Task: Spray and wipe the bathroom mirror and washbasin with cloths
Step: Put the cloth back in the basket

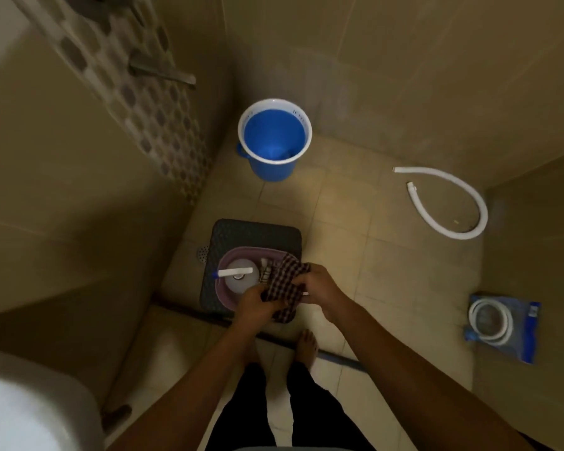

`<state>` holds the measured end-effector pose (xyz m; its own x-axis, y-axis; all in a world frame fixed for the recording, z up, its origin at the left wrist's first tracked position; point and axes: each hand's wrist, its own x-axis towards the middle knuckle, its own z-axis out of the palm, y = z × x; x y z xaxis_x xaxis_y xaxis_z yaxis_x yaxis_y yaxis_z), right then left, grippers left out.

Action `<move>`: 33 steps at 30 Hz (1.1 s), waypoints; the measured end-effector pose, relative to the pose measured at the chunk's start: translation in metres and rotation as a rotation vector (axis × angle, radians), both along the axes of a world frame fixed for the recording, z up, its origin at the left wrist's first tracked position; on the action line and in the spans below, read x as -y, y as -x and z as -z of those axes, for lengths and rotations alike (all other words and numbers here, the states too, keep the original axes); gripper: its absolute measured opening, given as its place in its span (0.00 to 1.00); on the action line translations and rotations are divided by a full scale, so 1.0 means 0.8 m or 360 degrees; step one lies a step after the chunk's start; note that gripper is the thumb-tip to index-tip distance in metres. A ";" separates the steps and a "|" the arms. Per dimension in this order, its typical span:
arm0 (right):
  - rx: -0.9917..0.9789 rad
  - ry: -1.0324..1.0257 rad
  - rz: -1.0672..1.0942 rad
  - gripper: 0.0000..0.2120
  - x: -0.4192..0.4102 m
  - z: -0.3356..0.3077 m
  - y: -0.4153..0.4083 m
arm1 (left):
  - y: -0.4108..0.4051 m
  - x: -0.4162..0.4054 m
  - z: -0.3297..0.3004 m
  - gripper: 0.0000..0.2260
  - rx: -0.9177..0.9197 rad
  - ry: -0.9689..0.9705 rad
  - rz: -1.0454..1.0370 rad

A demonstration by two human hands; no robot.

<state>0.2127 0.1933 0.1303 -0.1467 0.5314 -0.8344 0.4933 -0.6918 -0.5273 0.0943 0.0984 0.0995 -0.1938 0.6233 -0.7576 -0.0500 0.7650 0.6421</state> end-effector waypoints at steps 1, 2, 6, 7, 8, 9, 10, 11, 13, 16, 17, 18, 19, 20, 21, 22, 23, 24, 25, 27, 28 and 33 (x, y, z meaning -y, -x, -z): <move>0.0054 -0.0006 -0.0038 0.10 -0.002 0.016 0.000 | -0.003 0.000 0.010 0.16 -0.0012 0.0013 0.0008; 0.0089 -0.0027 -0.0069 0.10 -0.003 0.032 0.001 | -0.005 -0.001 0.022 0.14 -0.0032 0.0026 0.0007; 0.0202 -0.0280 -0.0349 0.08 -0.011 0.075 0.012 | -0.008 -0.012 0.067 0.08 -0.0140 0.0037 -0.0020; 0.0259 -0.0374 -0.0439 0.09 -0.014 0.086 0.015 | -0.008 -0.016 0.081 0.08 -0.0187 0.0029 -0.0008; 0.0313 -0.0463 -0.0508 0.10 -0.018 0.097 0.018 | -0.008 -0.019 0.095 0.09 -0.0238 0.0015 0.0000; 0.0357 -0.0534 -0.0565 0.11 -0.021 0.105 0.020 | -0.007 -0.023 0.103 0.09 -0.0302 0.0005 0.0015; 0.0396 -0.0588 -0.0622 0.11 -0.022 0.116 0.023 | -0.007 -0.026 0.115 0.09 -0.0360 -0.0004 0.0032; 0.0439 -0.0635 -0.0680 0.11 -0.022 0.126 0.025 | -0.008 -0.029 0.124 0.09 -0.0408 -0.0005 0.0045; 0.0501 -0.0706 -0.0808 0.12 -0.022 0.143 0.029 | -0.011 -0.034 0.143 0.08 -0.0468 0.0010 0.0076; 0.0546 -0.0748 -0.1015 0.15 -0.018 0.157 0.038 | -0.018 -0.031 0.168 0.05 -0.0509 0.0053 0.0102; 0.0566 -0.0742 -0.1069 0.15 -0.016 0.162 0.041 | -0.020 -0.028 0.176 0.04 -0.0517 0.0055 0.0090; 0.0597 -0.0730 -0.1115 0.15 -0.015 0.166 0.043 | -0.022 -0.025 0.183 0.03 -0.0534 0.0054 0.0078; 0.0630 -0.0712 -0.1154 0.14 -0.014 0.169 0.044 | -0.024 -0.024 0.187 0.03 -0.0554 0.0045 0.0079; 0.0655 -0.0684 -0.1187 0.14 -0.012 0.172 0.044 | -0.025 -0.023 0.191 0.03 -0.0578 0.0041 0.0097; 0.0664 -0.0651 -0.1214 0.15 -0.012 0.174 0.043 | -0.026 -0.023 0.195 0.04 -0.0607 0.0045 0.0133; 0.0662 -0.0621 -0.1252 0.17 -0.010 0.175 0.042 | -0.025 -0.024 0.196 0.04 -0.0645 0.0055 0.0181; 0.0652 -0.0610 -0.1305 0.19 -0.009 0.175 0.041 | -0.025 -0.025 0.197 0.05 -0.0691 0.0070 0.0226; 0.0649 -0.0611 -0.1343 0.20 -0.010 0.173 0.040 | -0.024 -0.025 0.197 0.05 -0.0723 0.0095 0.0258; 0.0664 -0.0628 -0.1355 0.20 -0.010 0.172 0.041 | -0.022 -0.026 0.195 0.06 -0.0749 0.0121 0.0287; 0.0715 -0.0728 -0.1303 0.16 -0.009 0.169 0.042 | -0.017 -0.025 0.191 0.06 -0.0808 0.0156 0.0358; 0.0737 -0.0824 -0.1294 0.16 -0.006 0.167 0.041 | -0.015 -0.023 0.188 0.05 -0.0840 0.0157 0.0389; 0.0691 -0.1054 -0.1391 0.27 0.016 0.175 0.030 | -0.009 -0.018 0.179 0.07 -0.0928 0.0109 0.0510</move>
<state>0.1884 0.1804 -0.0099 -0.4471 0.7394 -0.5035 0.8906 0.3155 -0.3275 0.1012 0.1129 -0.0439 -0.3971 0.6724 -0.6246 0.5272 0.7242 0.4445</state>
